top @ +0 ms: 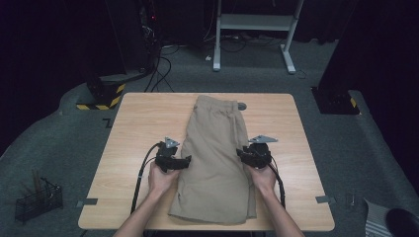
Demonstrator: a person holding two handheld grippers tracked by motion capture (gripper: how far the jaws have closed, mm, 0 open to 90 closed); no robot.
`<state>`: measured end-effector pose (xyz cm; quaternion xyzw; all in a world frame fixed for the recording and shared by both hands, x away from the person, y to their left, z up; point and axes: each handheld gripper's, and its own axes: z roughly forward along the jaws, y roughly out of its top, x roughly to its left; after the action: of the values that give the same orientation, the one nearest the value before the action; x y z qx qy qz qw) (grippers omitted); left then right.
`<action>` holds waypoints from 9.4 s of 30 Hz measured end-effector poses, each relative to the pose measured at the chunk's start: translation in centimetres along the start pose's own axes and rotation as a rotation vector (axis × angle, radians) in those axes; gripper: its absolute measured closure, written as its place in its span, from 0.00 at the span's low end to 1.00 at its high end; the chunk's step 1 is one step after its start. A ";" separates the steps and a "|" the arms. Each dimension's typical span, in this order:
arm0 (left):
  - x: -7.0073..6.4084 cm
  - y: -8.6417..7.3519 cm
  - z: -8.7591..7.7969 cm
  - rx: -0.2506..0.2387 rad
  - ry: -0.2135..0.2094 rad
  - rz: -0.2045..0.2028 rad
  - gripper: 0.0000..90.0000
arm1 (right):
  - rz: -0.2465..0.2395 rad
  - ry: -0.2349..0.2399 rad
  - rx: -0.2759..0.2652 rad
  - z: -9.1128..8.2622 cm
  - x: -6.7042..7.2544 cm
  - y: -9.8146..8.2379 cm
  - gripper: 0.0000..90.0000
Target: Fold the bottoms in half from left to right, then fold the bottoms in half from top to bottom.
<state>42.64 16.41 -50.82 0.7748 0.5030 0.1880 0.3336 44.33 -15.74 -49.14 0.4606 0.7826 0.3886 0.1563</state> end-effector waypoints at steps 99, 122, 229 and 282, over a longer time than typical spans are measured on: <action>-1.5 0.0 1.6 -0.007 -0.022 0.081 0.26 | -0.147 -0.025 0.061 2.9 2.1 -1.5 0.64; -0.2 -0.2 0.2 -0.038 -0.032 -0.006 0.27 | -0.045 -0.056 -0.064 -0.2 0.2 0.0 0.66; -0.5 0.4 1.4 0.030 -0.080 0.017 0.42 | -0.020 -0.111 0.101 0.8 -1.6 -2.2 0.53; 0.3 2.9 -4.7 -0.234 -0.238 0.074 0.98 | -0.159 -0.017 -0.163 -4.7 0.6 0.6 0.97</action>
<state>41.71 17.42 -45.42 0.7654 0.4061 0.1643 0.4714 41.53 -17.29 -45.59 0.3860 0.7813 0.4332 0.2301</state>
